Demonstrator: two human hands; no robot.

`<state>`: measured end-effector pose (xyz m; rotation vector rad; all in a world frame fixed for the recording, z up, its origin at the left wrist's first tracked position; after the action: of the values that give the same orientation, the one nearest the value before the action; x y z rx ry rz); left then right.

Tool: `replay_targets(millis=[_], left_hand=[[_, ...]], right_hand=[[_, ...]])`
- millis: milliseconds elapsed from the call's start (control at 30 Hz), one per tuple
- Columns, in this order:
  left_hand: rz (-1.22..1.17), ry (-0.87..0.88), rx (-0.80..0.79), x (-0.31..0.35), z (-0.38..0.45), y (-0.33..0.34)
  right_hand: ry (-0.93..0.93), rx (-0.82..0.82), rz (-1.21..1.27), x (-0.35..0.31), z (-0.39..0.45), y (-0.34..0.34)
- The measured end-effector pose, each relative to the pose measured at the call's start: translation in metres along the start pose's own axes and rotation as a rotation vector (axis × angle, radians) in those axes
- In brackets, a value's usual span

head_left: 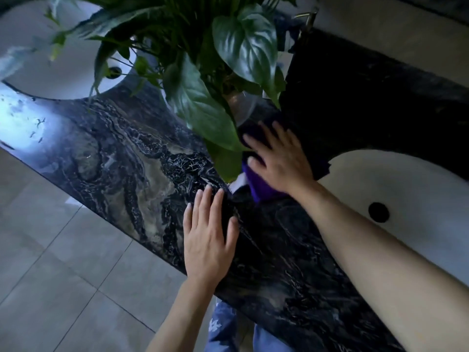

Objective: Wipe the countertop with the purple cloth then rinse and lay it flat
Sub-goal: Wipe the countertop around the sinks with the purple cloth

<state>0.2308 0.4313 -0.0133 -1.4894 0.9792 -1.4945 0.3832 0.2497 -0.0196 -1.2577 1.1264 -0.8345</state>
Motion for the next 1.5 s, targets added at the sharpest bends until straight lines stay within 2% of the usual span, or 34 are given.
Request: replay_targets(millis=[100,200,267,333,433,533,600,700,800,900,967,1033,1100,1133,1200,1367,1433,1500], left_hand=[[0.112,0.043,-0.057,0.004,0.000,0.004],[0.091,0.037,-0.066,0.003,0.000,0.004],[0.049,0.018,-0.061,0.003,0.000,0.003],[-0.001,0.009,-0.051,0.004,-0.001,0.001],[-0.007,0.007,-0.050,0.005,0.000,0.001],[0.023,-0.056,-0.065,0.001,0.002,0.004],[0.070,-0.073,-0.068,0.002,0.003,0.005],[0.148,-0.064,-0.072,0.006,0.005,0.007],[0.138,-0.030,-0.068,0.023,0.017,0.008],[0.036,0.117,-0.093,0.067,0.050,0.025],[0.004,0.175,-0.094,0.091,0.074,0.035],[0.035,0.187,-0.107,0.102,0.088,0.042],[0.123,0.210,-0.122,0.105,0.089,0.046],[0.160,0.223,-0.128,0.105,0.088,0.048],[0.217,0.216,-0.144,0.104,0.088,0.051],[0.301,0.193,-0.190,0.103,0.090,0.058],[0.302,0.184,-0.197,0.103,0.092,0.058],[0.302,0.183,-0.206,0.105,0.093,0.058]], right_hand=[[0.158,0.038,-0.020,0.038,-0.003,-0.006],[0.226,0.065,-0.029,0.028,-0.023,-0.005],[0.126,0.033,-0.013,-0.002,-0.048,0.000],[-0.059,-0.014,0.018,-0.041,-0.068,0.007],[-0.205,-0.065,0.046,-0.074,-0.052,0.014],[-0.307,-0.089,0.072,-0.073,-0.005,0.011],[-0.323,-0.097,0.056,-0.050,0.017,0.005],[-0.154,-0.087,-0.009,0.026,0.028,-0.007],[0.165,-0.055,-0.038,0.117,0.026,-0.026],[0.326,-0.022,-0.040,0.128,0.020,-0.029],[0.207,0.007,-0.074,0.093,0.005,-0.022],[-0.038,-0.035,-0.074,0.061,-0.017,-0.014],[-0.205,-0.087,-0.065,0.058,-0.024,-0.010],[-0.228,-0.093,-0.058,0.067,-0.017,-0.012],[-0.160,-0.075,-0.058,0.096,0.005,-0.016],[0.209,-0.049,-0.055,0.199,0.059,-0.041],[0.282,-0.043,-0.049,0.208,0.063,-0.042],[0.302,-0.001,-0.070,0.188,0.055,-0.037]])
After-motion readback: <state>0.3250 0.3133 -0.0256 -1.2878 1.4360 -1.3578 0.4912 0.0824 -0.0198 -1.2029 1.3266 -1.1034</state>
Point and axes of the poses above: each hand's wrist, its own z-axis towards the middle knuckle, its own y-axis out of the palm, x = y × z, the point moved 5 cm from there along z, towards the middle knuckle, and after that the axes turned 3 degrees about z, right-handed, at the moved point
